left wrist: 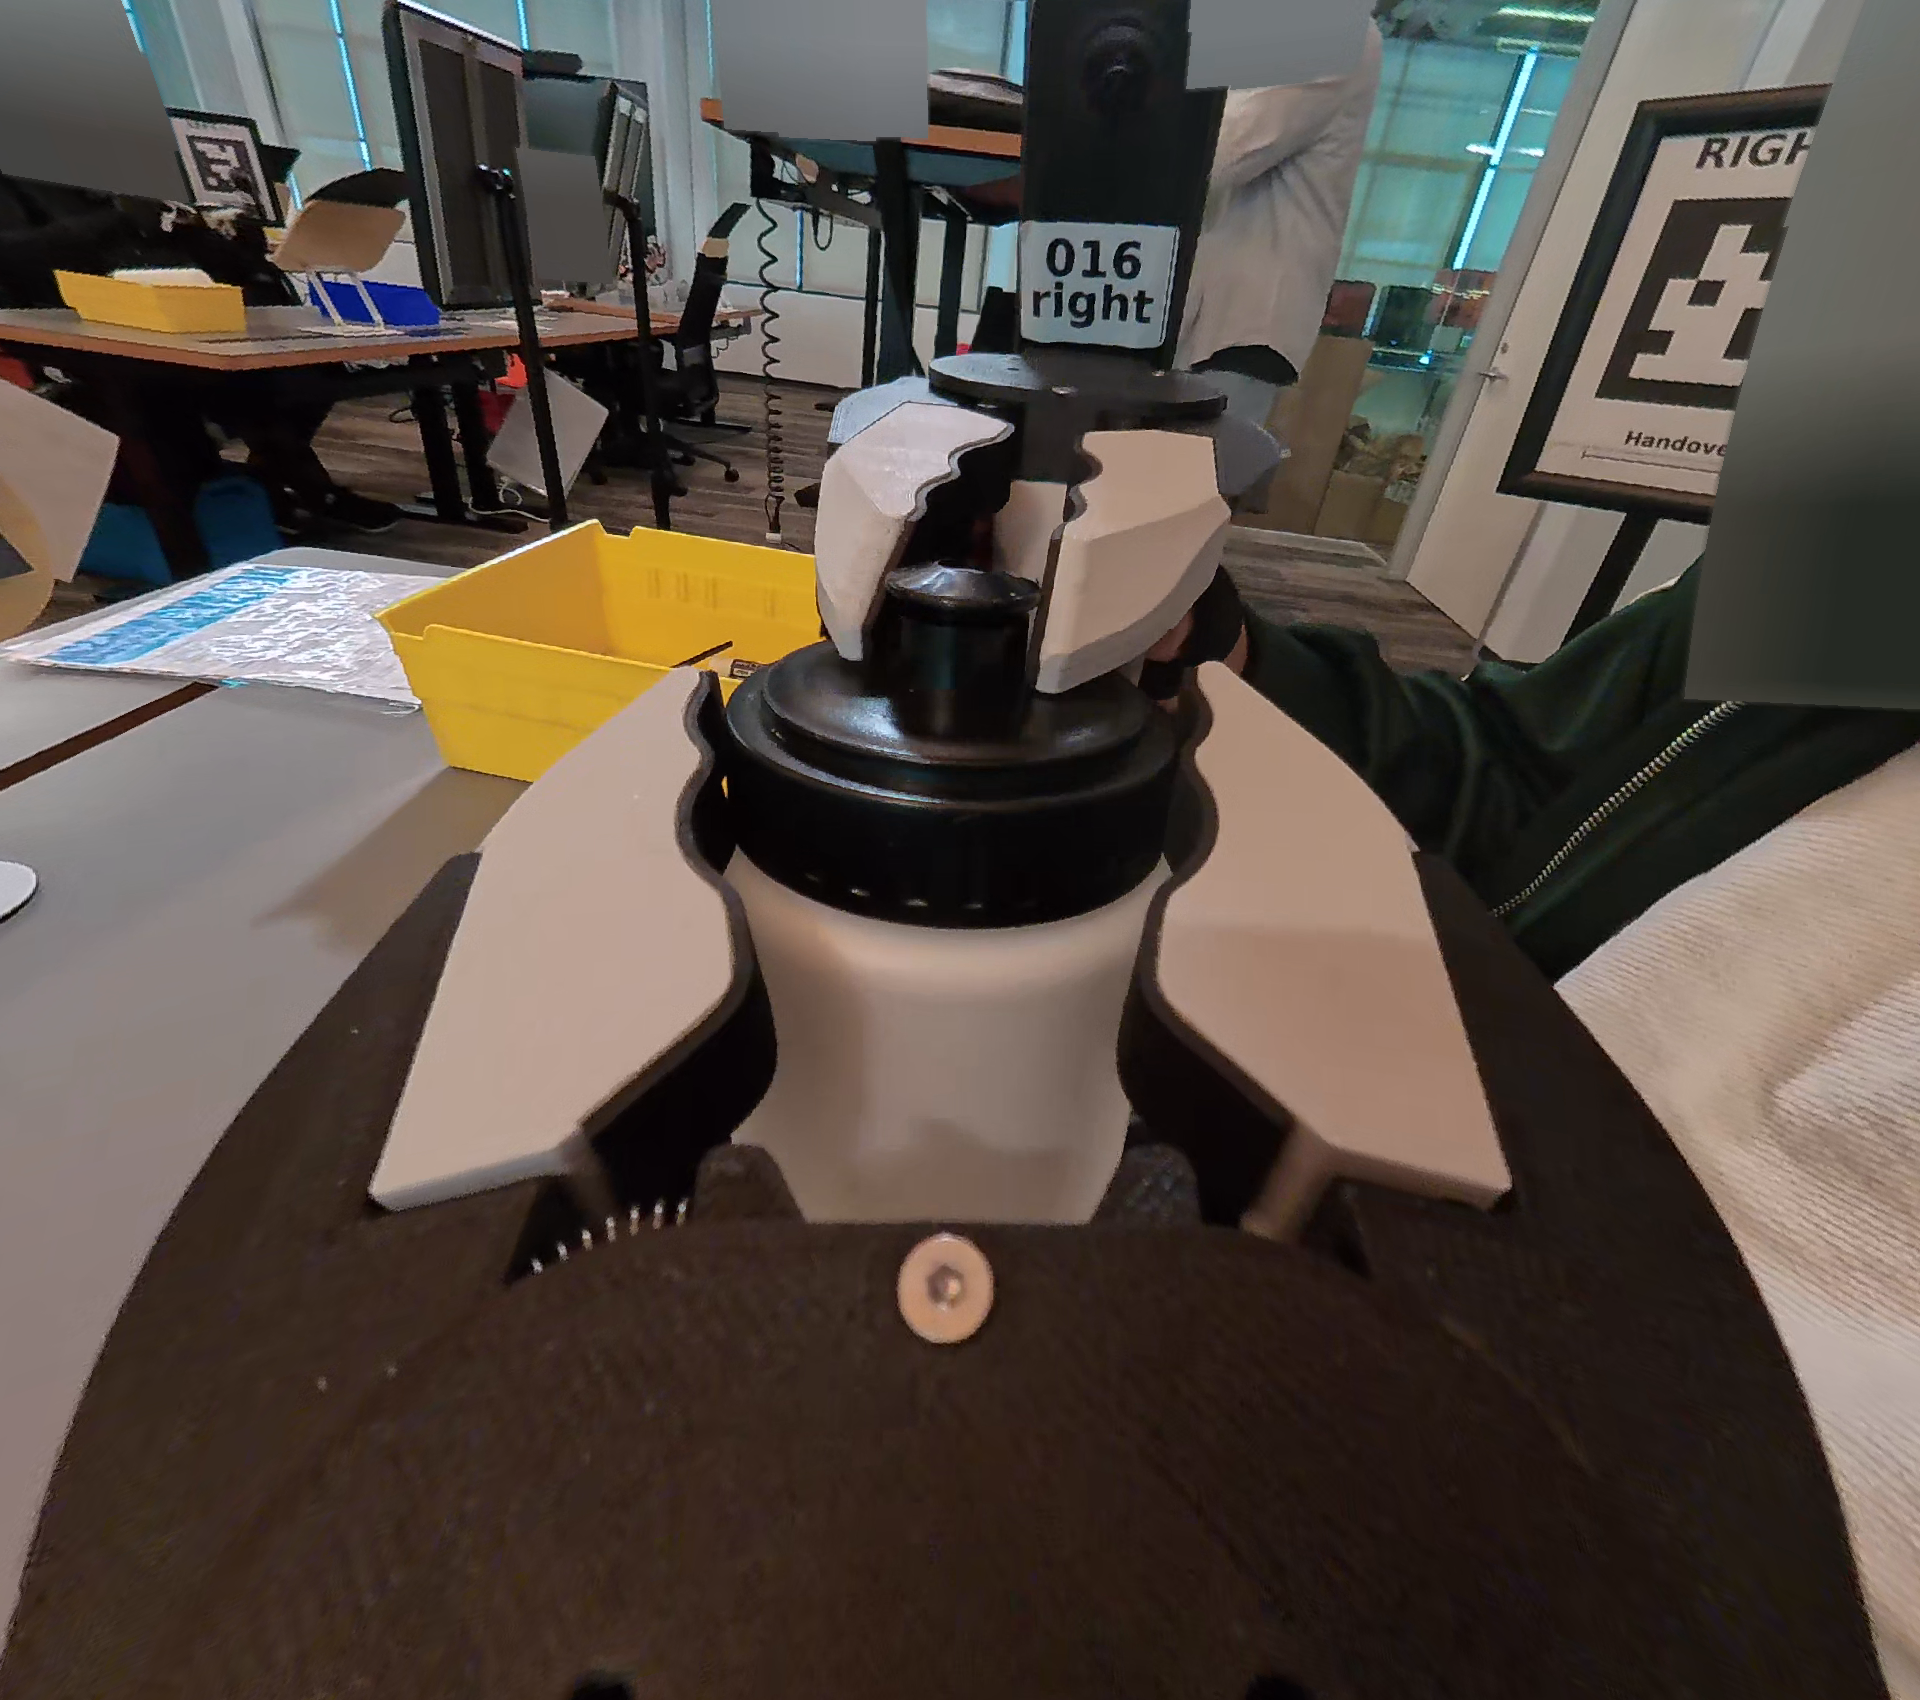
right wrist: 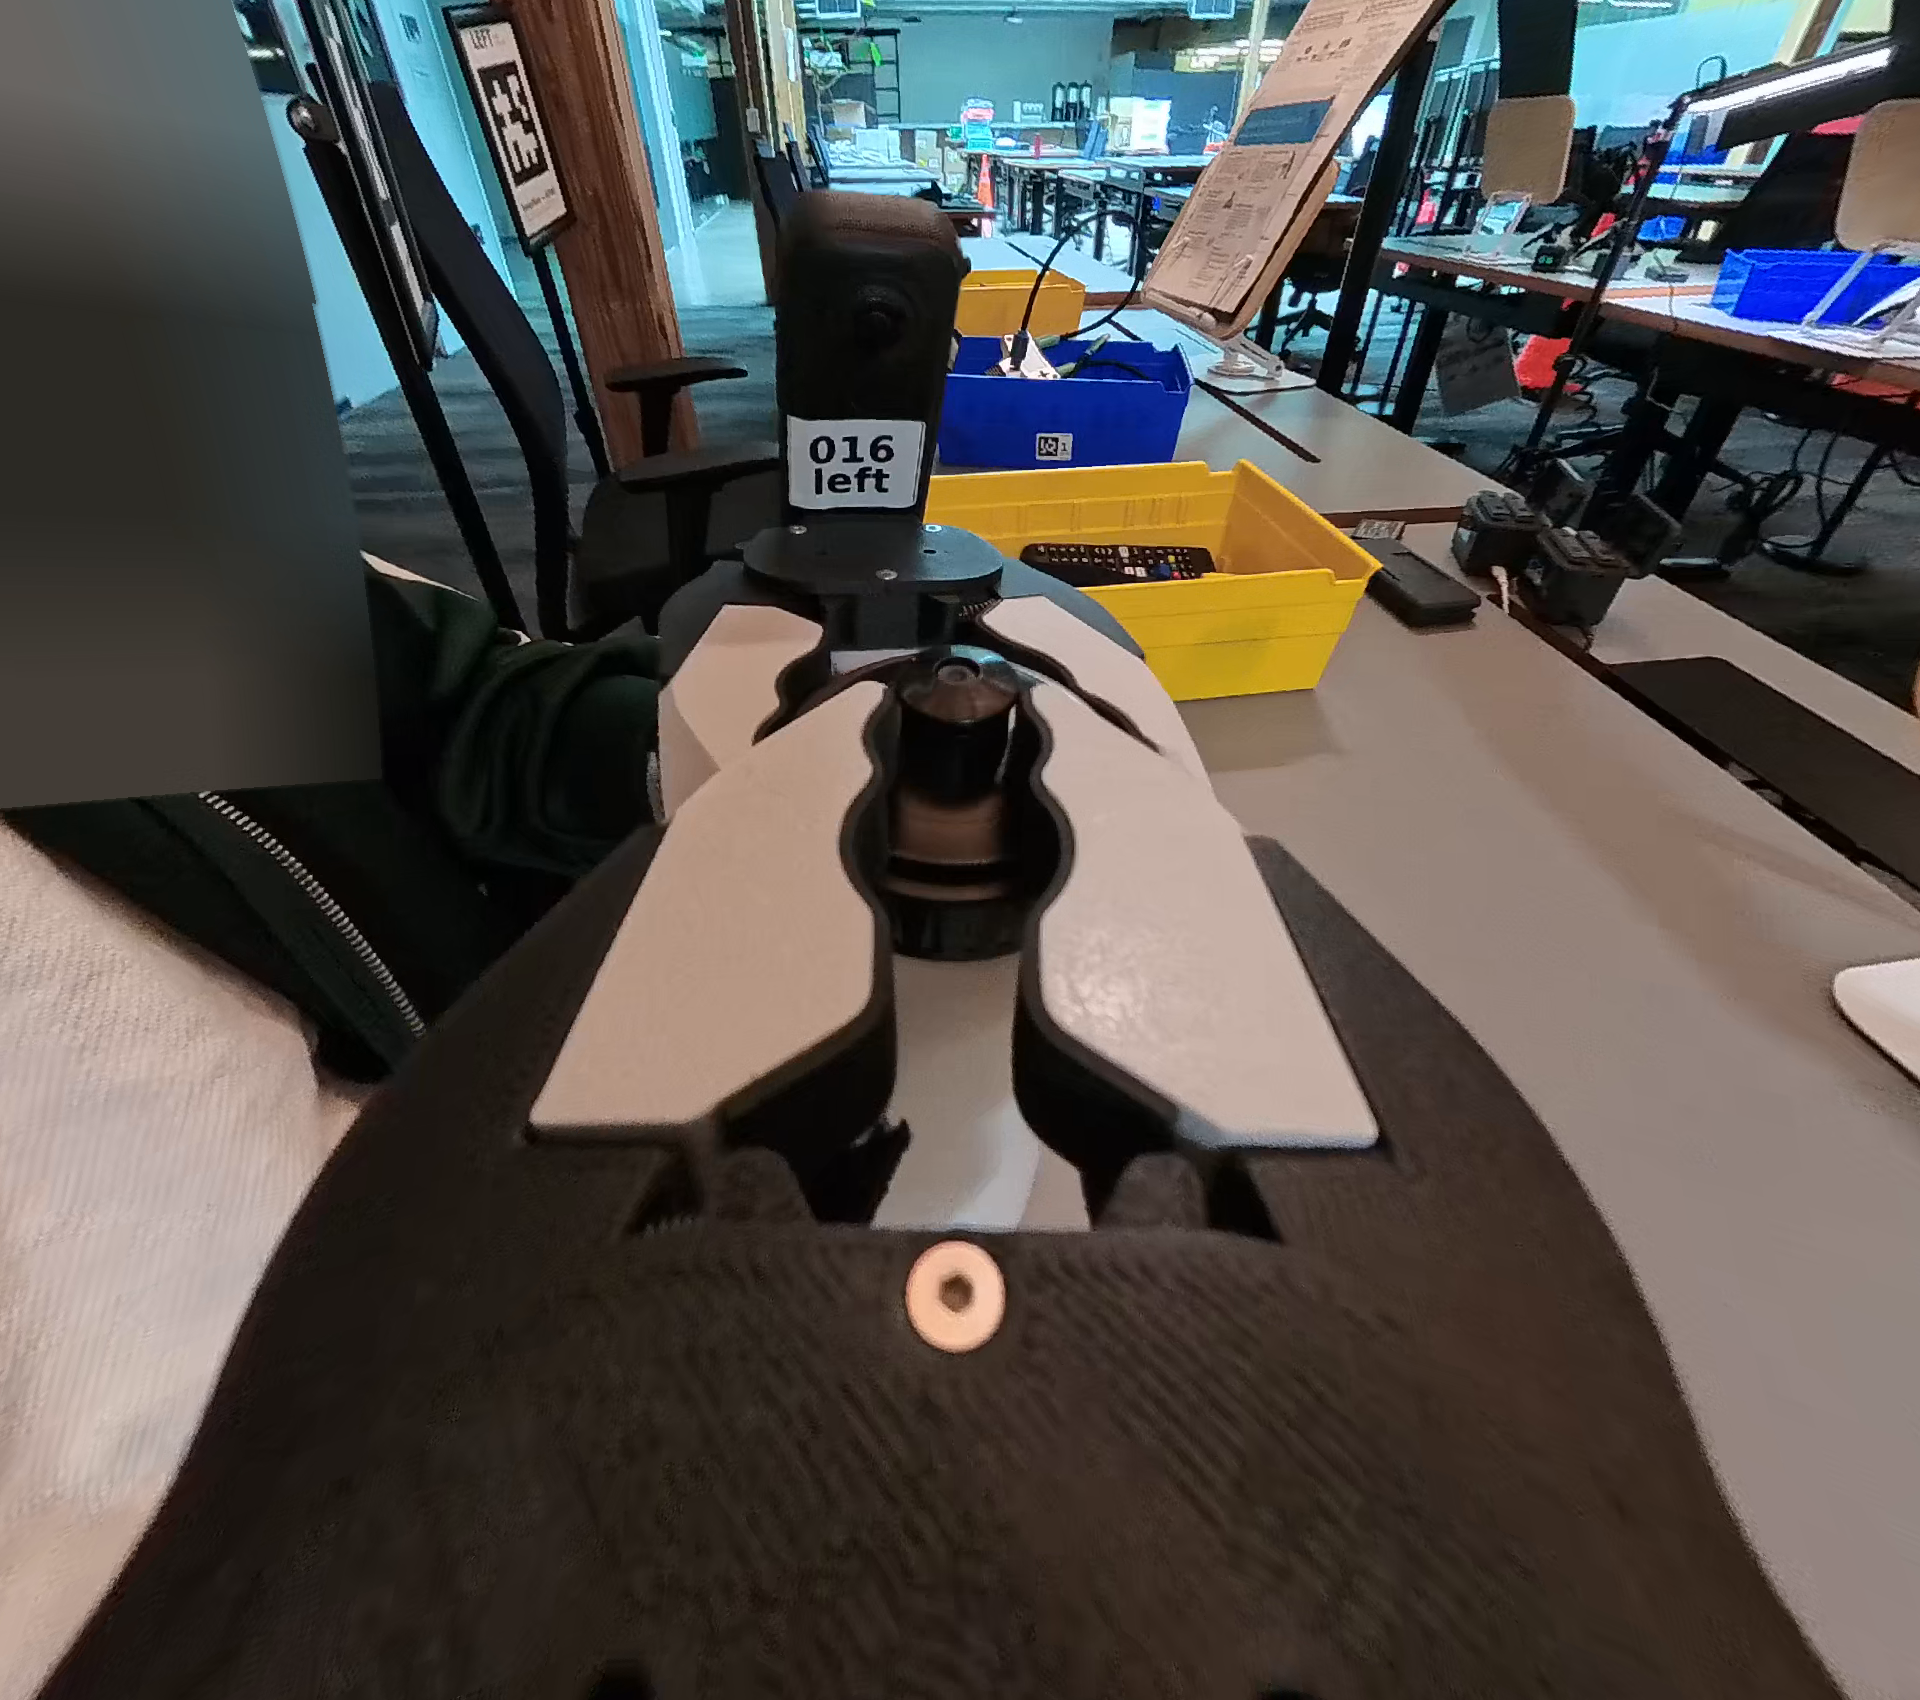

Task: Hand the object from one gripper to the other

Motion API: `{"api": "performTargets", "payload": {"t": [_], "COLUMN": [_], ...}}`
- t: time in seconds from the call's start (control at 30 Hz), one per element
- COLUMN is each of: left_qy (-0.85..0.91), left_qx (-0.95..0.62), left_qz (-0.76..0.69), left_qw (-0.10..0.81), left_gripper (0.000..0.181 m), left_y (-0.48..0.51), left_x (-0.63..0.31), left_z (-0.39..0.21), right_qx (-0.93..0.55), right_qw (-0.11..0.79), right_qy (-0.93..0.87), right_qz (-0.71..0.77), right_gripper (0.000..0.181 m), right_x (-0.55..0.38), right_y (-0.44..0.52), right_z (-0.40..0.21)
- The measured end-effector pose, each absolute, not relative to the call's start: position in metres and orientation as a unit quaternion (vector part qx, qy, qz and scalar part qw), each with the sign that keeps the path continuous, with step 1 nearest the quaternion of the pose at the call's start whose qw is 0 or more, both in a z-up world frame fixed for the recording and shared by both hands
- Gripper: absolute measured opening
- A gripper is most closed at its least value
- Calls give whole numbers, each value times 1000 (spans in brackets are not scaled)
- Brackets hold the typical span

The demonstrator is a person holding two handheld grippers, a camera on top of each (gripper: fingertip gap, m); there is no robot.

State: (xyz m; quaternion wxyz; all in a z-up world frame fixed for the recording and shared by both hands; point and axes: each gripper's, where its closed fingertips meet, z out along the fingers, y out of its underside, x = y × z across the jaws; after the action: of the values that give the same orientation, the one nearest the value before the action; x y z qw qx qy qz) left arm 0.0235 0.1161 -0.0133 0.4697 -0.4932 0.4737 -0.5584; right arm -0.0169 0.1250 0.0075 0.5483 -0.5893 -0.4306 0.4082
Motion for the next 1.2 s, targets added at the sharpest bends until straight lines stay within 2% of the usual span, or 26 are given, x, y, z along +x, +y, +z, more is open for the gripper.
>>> {"api": "performTargets", "payload": {"t": [0.27,0.5,0.8,1.2], "left_qy": [462,439,436,503], "left_qx": [-495,-516,-551,-539], "left_qz": [-552,-517,-520,-537], "left_qw": [487,523,486,410], "left_gripper": [90,85,82,74], "left_y": [129,166,182,146], "left_x": [14,-19,-19,26], "left_z": [-9,1,-27,-85], "right_qx": [-599,-622,-629,-627], "right_qw": [557,572,590,585], "right_qy": [-416,-395,-384,-384], "right_qz": [397,361,332,342], "right_gripper": [20,20,20,20], "right_x": [-3,31,54,42], "right_y": [134,147,152,152], "right_z": [7,16,24,17]}}
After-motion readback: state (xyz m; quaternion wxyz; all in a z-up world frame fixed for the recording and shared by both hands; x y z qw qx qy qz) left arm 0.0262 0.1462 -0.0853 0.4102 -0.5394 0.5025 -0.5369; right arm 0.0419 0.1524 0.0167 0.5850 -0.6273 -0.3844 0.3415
